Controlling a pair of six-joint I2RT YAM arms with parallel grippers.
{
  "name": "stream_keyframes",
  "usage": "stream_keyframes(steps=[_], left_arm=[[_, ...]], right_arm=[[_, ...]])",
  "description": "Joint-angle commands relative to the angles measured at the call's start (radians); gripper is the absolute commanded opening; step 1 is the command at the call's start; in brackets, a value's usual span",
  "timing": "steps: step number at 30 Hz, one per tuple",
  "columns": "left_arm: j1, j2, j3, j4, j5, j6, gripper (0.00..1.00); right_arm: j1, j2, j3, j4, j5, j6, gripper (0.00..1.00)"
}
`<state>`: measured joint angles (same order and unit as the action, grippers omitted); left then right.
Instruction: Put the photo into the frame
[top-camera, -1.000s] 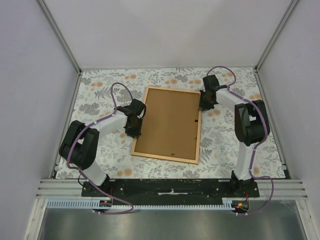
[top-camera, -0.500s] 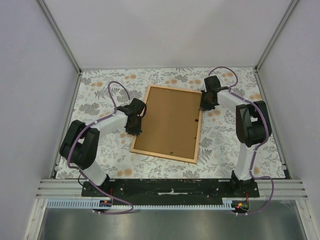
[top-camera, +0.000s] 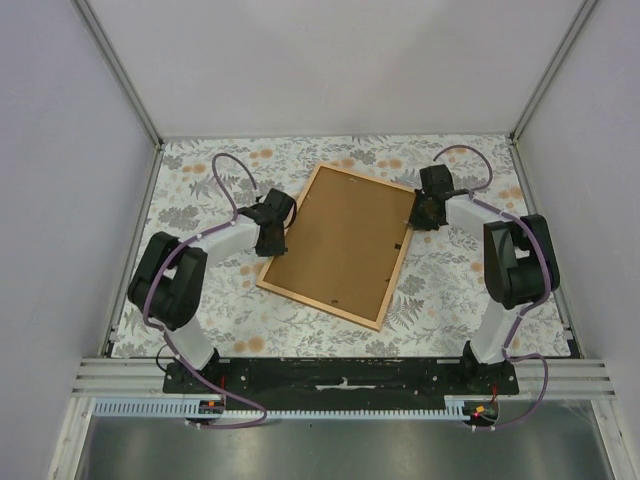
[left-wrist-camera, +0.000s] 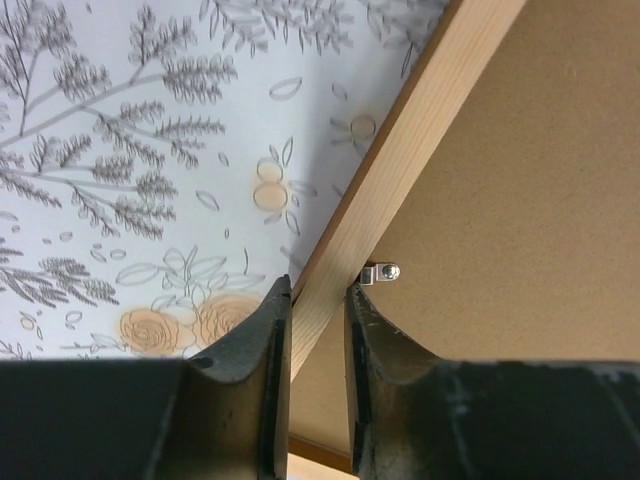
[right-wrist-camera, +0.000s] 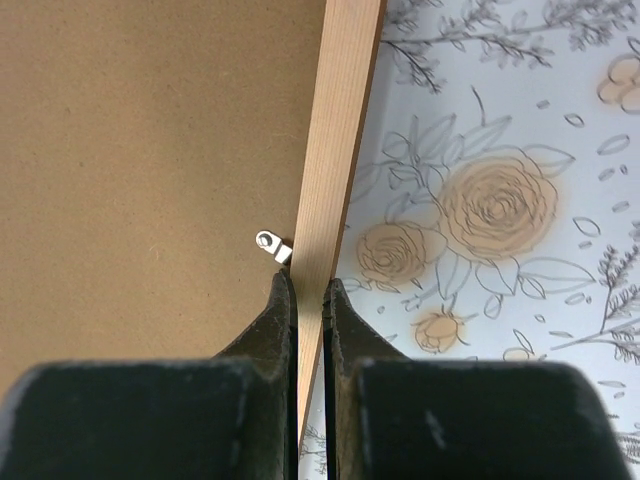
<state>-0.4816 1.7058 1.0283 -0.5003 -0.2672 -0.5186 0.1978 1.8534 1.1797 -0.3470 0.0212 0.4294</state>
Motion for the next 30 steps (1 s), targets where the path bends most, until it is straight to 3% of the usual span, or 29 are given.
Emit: stream_keyframes(steps=[1, 8, 11, 13, 19, 25, 30], left_arm=[[0.038, 0.133, 0.085, 0.118, -0.050, -0.074, 0.31], [0.067, 0.178, 0.315, 0.011, -0.015, 0.018, 0.66], [0.060, 0.134, 0.354, -0.070, 0.016, 0.043, 0.73], [0.043, 0.069, 0.296, -0.102, 0.034, 0.008, 0.74], [0.000, -0.208, -0.029, -0.182, 0.013, -0.418, 0.73], [-0.138, -0.445, -0.140, -0.315, -0.050, -0.756, 0.74], [-0.199, -0.445, -0.148, -0.556, -0.055, -0.993, 0.77]], right_arm=[[0.017, -0.063, -0.090, -0.073, -0.086, 0.025, 0.00], [0.015, -0.173, -0.236, -0.021, -0.205, 0.112, 0.02], [0.015, -0.236, -0.317, 0.029, -0.260, 0.150, 0.06], [0.017, -0.267, -0.365, 0.063, -0.291, 0.173, 0.06], [0.035, -0.329, -0.506, 0.173, -0.308, 0.284, 0.02], [0.035, -0.286, -0.477, 0.189, -0.286, 0.353, 0.01], [0.035, -0.276, -0.427, 0.194, -0.296, 0.358, 0.35]])
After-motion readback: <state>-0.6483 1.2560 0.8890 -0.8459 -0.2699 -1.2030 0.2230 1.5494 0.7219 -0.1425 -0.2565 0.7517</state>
